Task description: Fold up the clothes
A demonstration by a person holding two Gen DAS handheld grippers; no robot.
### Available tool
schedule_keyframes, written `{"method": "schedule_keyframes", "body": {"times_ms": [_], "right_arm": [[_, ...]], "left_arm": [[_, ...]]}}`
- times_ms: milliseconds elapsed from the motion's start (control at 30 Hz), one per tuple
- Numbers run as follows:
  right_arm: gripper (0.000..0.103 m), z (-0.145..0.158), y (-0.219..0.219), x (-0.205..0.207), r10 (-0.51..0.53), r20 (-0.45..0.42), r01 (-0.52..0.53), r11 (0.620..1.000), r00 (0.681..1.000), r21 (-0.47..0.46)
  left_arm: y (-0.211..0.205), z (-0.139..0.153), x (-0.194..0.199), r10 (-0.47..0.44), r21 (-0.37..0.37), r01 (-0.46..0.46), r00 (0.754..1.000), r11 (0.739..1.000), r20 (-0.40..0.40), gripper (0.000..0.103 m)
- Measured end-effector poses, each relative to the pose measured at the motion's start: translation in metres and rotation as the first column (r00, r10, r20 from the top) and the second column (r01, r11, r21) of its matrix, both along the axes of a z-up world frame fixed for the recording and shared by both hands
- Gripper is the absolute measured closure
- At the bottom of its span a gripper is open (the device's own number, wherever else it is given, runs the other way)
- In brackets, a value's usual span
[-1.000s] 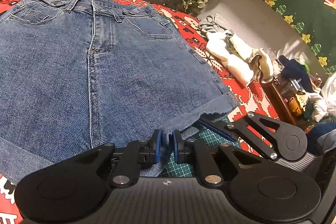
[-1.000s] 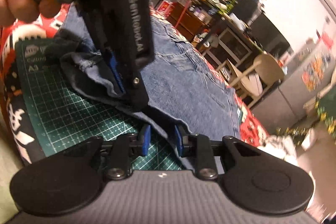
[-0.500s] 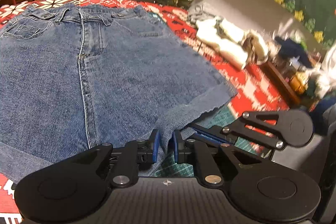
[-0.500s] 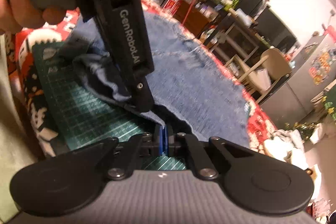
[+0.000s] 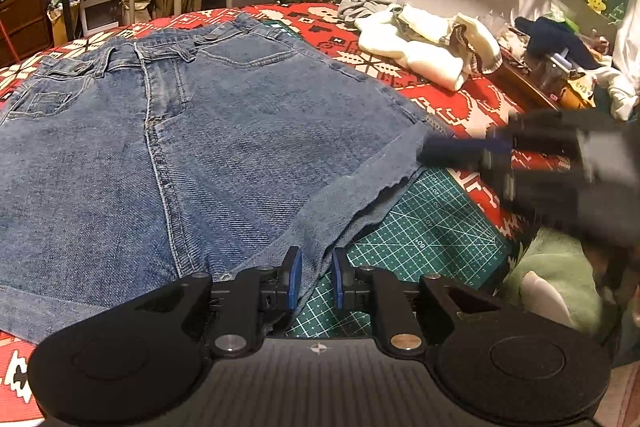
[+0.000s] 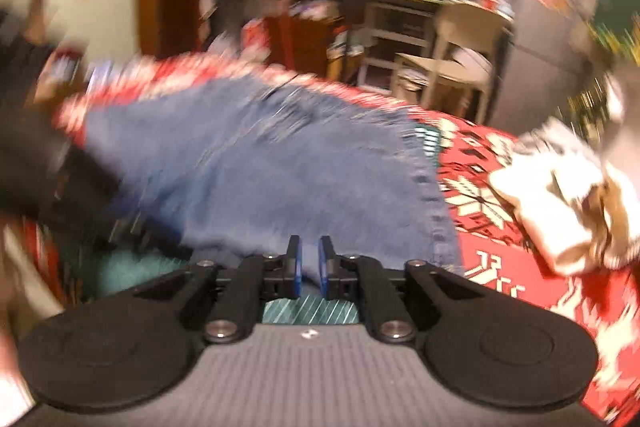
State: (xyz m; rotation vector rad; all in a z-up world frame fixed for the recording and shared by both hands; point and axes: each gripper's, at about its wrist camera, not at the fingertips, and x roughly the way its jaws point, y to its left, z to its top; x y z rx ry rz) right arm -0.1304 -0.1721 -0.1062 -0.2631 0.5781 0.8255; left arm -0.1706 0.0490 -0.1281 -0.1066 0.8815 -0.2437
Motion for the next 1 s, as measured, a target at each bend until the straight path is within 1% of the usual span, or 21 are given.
{"method": "schedule_keyframes", "body": {"times_ms": [33,67,167,200,267,300,367,433,467,500,567,633,667,767,833,900,1000], "right_arm": [[0.093,0.0,0.0,0.015,-0.027,-0.039,0.028,0.999,0.999,0.036],[0.093,-0.003,0.0,0.027,-0.05,-0.076,0.054,0.997,0.996,0.05],[0.093,-0.019,-0.003,0.049,-0.107,-0.172,0.115,0.993,0.979,0.037],[0.097,-0.022,-0.01,0.049,-0.121,-0.188,0.132,0.99,0.975,0.052],[0.098,-0.028,-0.023,0.05,-0.146,-0.213,0.165,0.984,0.966,0.073],[0.103,-0.028,-0.028,0.05,-0.157,-0.214,0.176,0.982,0.964,0.071],[0.103,-0.03,-0.037,0.049,-0.174,-0.217,0.192,0.979,0.961,0.067],[0.103,-0.034,-0.043,0.045,-0.192,-0.242,0.215,0.974,0.951,0.074],[0.1,-0.035,-0.048,0.044,-0.211,-0.248,0.236,0.968,0.945,0.078],[0.094,-0.034,-0.053,0.044,-0.225,-0.253,0.255,0.963,0.941,0.091],[0.094,-0.027,-0.061,0.042,-0.231,-0.265,0.274,0.952,0.936,0.136],[0.094,-0.019,-0.063,0.044,-0.211,-0.267,0.265,0.947,0.94,0.184],[0.094,-0.015,-0.061,0.044,-0.194,-0.265,0.251,0.947,0.945,0.199],[0.094,-0.011,-0.04,0.044,-0.119,-0.255,0.174,0.963,0.96,0.207],[0.093,-0.013,-0.023,0.041,-0.068,-0.25,0.119,0.973,0.966,0.195],[0.093,-0.017,-0.008,0.037,-0.03,-0.242,0.073,0.983,0.97,0.169],[0.093,-0.025,0.007,0.029,0.007,-0.233,0.021,0.993,0.972,0.117]], "left_arm": [[0.0,0.0,0.0,0.0,-0.001,0.0,1.0,1.0,-0.001,0.086],[0.001,0.0,0.0,0.002,0.001,-0.002,1.0,1.0,-0.002,0.086],[0.003,-0.001,-0.002,0.008,0.011,-0.008,1.0,1.0,-0.007,0.086],[0.003,-0.001,-0.003,0.01,0.016,-0.01,1.0,1.0,-0.009,0.086],[0.006,0.0,-0.006,0.013,0.021,-0.013,1.0,1.0,-0.015,0.086],[0.008,0.0,-0.007,0.014,0.019,-0.013,1.0,1.0,-0.018,0.085],[0.012,0.0,-0.008,0.018,-0.007,-0.018,0.999,1.0,-0.03,0.085],[0.017,0.0,-0.009,0.021,-0.034,-0.023,0.999,0.999,-0.043,0.085],[0.019,0.001,-0.01,0.023,-0.057,-0.026,0.998,0.998,-0.05,0.085],[0.022,0.002,-0.01,0.021,-0.09,-0.026,0.998,0.996,-0.057,0.085],[0.023,0.006,-0.011,0.012,-0.146,-0.018,0.999,0.989,-0.042,0.085],[0.023,0.012,-0.01,0.01,-0.187,-0.012,1.0,0.982,-0.011,0.085],[0.022,0.015,-0.008,0.015,-0.208,-0.014,1.0,0.978,0.004,0.083],[0.019,0.008,0.005,0.028,-0.239,-0.032,0.999,0.971,-0.018,0.083],[0.017,0.002,0.014,0.036,-0.257,-0.044,0.999,0.965,-0.035,0.084],[0.015,-0.004,0.023,0.044,-0.275,-0.056,0.998,0.96,-0.052,0.09],[0.012,-0.012,0.037,0.054,-0.302,-0.075,0.995,0.95,-0.078,0.092]]}}
